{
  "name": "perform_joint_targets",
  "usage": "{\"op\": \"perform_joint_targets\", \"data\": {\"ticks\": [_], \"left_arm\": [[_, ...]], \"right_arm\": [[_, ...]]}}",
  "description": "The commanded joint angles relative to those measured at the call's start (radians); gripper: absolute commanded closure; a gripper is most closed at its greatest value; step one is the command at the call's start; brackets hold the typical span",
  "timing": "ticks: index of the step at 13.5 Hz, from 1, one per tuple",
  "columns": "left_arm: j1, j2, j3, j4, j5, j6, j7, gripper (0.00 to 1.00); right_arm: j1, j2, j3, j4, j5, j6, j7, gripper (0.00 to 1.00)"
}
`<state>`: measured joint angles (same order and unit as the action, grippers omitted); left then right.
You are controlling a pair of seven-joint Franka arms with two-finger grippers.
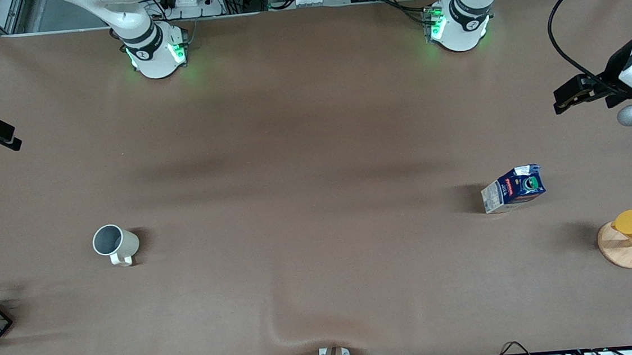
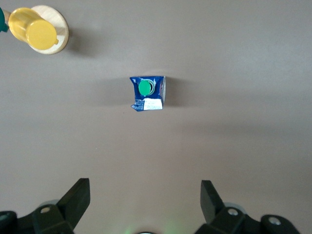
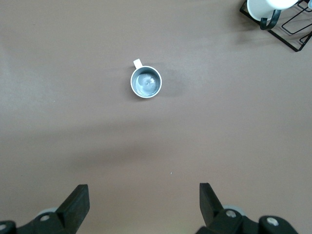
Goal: Place milk next to cup
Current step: 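Reach the left gripper toward the blue milk carton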
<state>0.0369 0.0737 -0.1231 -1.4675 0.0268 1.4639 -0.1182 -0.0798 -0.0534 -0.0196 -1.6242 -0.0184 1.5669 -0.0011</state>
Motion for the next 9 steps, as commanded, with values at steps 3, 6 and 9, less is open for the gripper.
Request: {"op": "perform_joint_targets", "data": {"ticks": [3,6,9], "left_arm": [[0.001,0.006,0.022,0.019,-0.018,-0.027,0.008,0.0],[0.012,0.057,0.022,0.042,-0.019,-0.002,0.006,0.0],[0.014,0.124,0.022,0.026,-0.016,0.082,0.005,0.0]], "right_arm": [[0.002,0.006,0.001,0.018,-0.003,-0.015,0.0,0.0],[0.0,0.006,0.001,0.018,-0.005,-0.015,-0.002,0.0],[-0.006,0.012,0.0,0.017,-0.005,-0.03,-0.002,0.0]]}}
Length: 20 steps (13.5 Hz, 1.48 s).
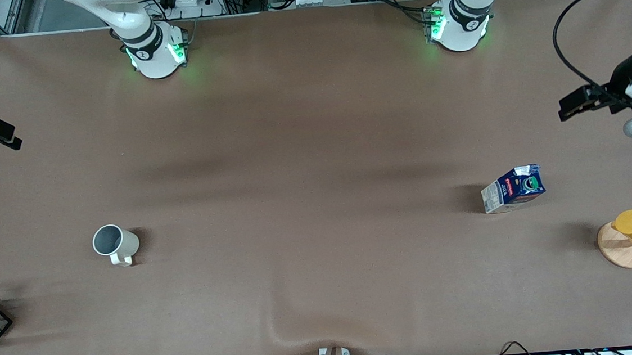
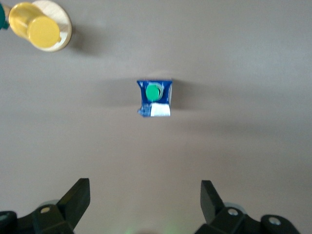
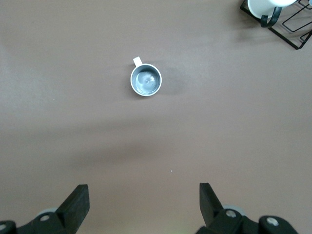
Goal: Place milk next to cup
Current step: 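Reach the left gripper toward the blue milk carton, then grasp the milk carton with the left gripper while the right gripper reaches the mug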
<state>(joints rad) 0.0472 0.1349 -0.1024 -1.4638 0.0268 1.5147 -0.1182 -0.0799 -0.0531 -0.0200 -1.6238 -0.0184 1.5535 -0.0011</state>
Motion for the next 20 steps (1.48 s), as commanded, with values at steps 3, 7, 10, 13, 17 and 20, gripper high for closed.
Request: {"op": "perform_joint_targets", "data": {"ticks": [3,7,10,13,17,20], "left_arm": [[0.005,0.132,0.001,-0.003,-0.013,0.097,0.003,0.0],[0.0,0.209,0.001,-0.013,-0.01,0.133,-0.004,0.0],[0.0,0.256,0.001,-0.01,-0.011,0.168,-0.004,0.0],[0.005,0.313,0.0,-0.012,-0.015,0.214,-0.006,0.0],[0.003,0.341,0.001,-0.032,-0.014,0.229,-0.006,0.0],[0.006,0.354,0.001,-0.041,-0.018,0.234,-0.006,0.0]], "right_arm": [[-0.015,0.068,-0.005,0.018,-0.008,-0.021,-0.008,0.0],[-0.006,0.122,-0.003,0.012,-0.008,-0.038,-0.014,0.0],[0.04,0.217,0.0,0.028,-0.037,-0.023,-0.007,0.0],[0.019,0.359,0.0,0.032,0.041,0.078,-0.002,0.0],[0.012,0.504,-0.001,0.035,0.075,0.235,-0.022,0.0],[0.0,0.535,-0.001,0.038,0.064,0.284,-0.147,0.0]]}}
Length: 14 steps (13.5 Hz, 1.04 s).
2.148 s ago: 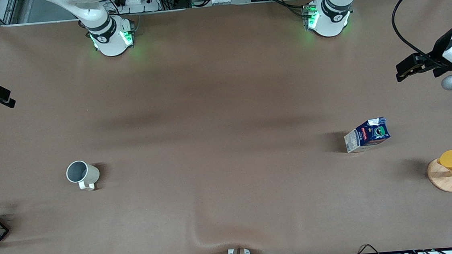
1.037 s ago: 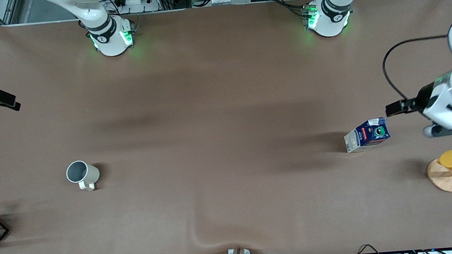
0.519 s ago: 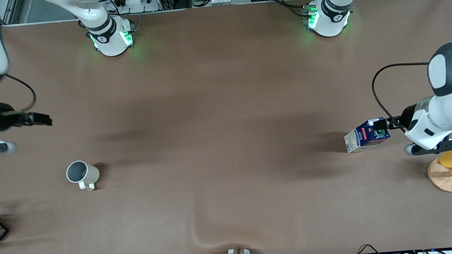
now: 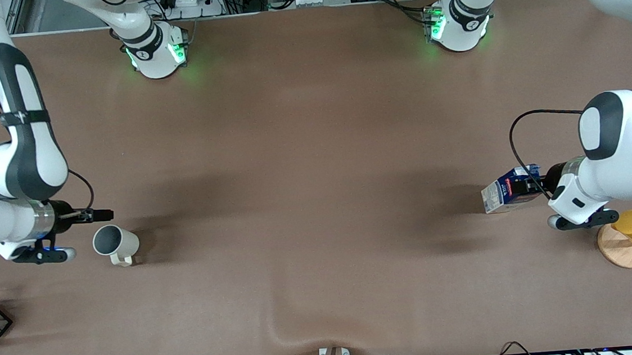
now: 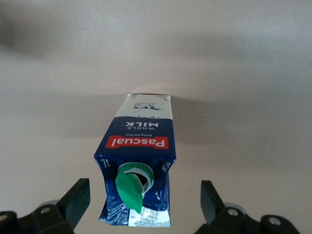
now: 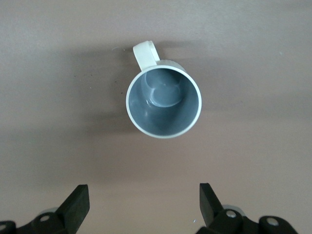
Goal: Place milk next to cup
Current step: 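Grasp the milk carton with the left gripper while the right gripper reaches the mug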
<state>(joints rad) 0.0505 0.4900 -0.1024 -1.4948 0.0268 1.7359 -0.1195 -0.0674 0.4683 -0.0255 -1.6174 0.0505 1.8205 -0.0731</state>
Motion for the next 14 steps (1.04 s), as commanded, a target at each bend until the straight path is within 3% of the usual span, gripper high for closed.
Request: {"op": "perform_joint_targets", "data": {"ticks": [1,5,14], "left_arm": [[0.003,-0.002,0.001,-0.021,-0.018,0.013,-0.006,0.0],[0.025,-0.004,0.001,-0.056,-0.015,0.014,-0.014,0.0],[0.023,0.007,0.001,-0.061,-0.007,0.017,-0.015,0.0]], "right_arm": [[-0.012,0.021,0.004,0.03,-0.011,0.078,-0.135,0.0],[-0.068,0.108,0.001,0.03,-0.006,0.235,-0.413,0.0],[-0.069,0.199,0.006,0.028,0.009,0.24,-0.447,0.0]]}}
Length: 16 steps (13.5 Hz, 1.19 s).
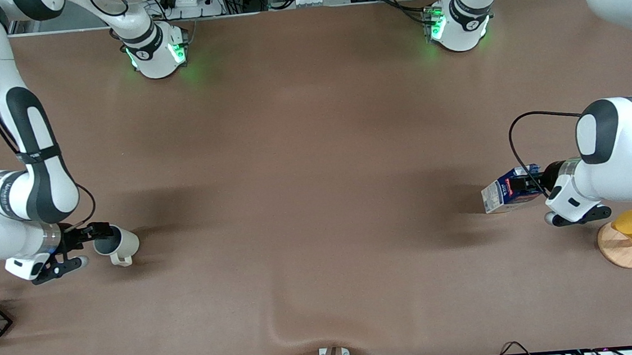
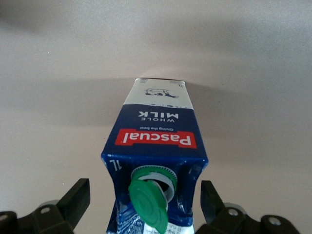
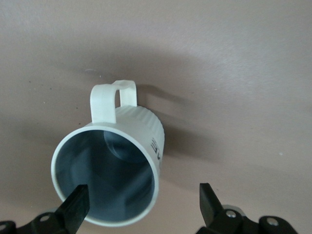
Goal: Place milk next to cup
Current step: 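Grasp the white mug with the right gripper and lift the carton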
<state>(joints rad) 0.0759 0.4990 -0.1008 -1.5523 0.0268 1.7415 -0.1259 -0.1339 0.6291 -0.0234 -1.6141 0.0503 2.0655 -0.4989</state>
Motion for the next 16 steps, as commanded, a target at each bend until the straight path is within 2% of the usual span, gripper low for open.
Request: {"op": "perform_joint_targets", "data": {"ticks": [1,2,3,4,7,10,12,16], "left_arm": [[-0.004,-0.002,0.0,-0.003,-0.007,0.013,-0.012,0.0],[-0.004,-0.002,0.0,-0.003,-0.007,0.013,-0.012,0.0],[-0.004,0.0,0.001,-0.003,-0.007,0.013,-0.012,0.03],[-0.002,-0.002,0.0,-0.003,-0.007,0.013,-0.012,0.09],[-0.001,0.0,0.0,-0.003,-0.008,0.013,-0.012,0.15],[-0.001,0.0,0.0,-0.002,-0.008,0.013,-0.012,0.41],[-0.001,0.001,0.0,-0.002,-0.008,0.013,-0.011,0.5],[-0.005,0.003,0.0,0.008,-0.01,0.013,-0.012,0.5]], "right_arm": [[0.002,0.038,0.003,0.026,0.01,-0.004,-0.023,0.0],[0.005,0.037,0.003,0.026,0.01,-0.005,-0.023,0.37],[-0.004,0.038,0.005,0.026,0.011,-0.005,-0.023,0.84],[-0.006,0.038,0.005,0.025,0.013,-0.005,-0.021,1.0],[-0.003,0.038,0.007,0.026,0.013,-0.007,-0.021,1.0],[0.004,0.029,0.007,0.033,0.011,-0.01,-0.024,1.0],[0.008,0.024,0.007,0.052,0.011,-0.012,-0.053,1.0],[0.007,0.015,0.026,0.083,0.013,-0.044,-0.139,1.0]]}}
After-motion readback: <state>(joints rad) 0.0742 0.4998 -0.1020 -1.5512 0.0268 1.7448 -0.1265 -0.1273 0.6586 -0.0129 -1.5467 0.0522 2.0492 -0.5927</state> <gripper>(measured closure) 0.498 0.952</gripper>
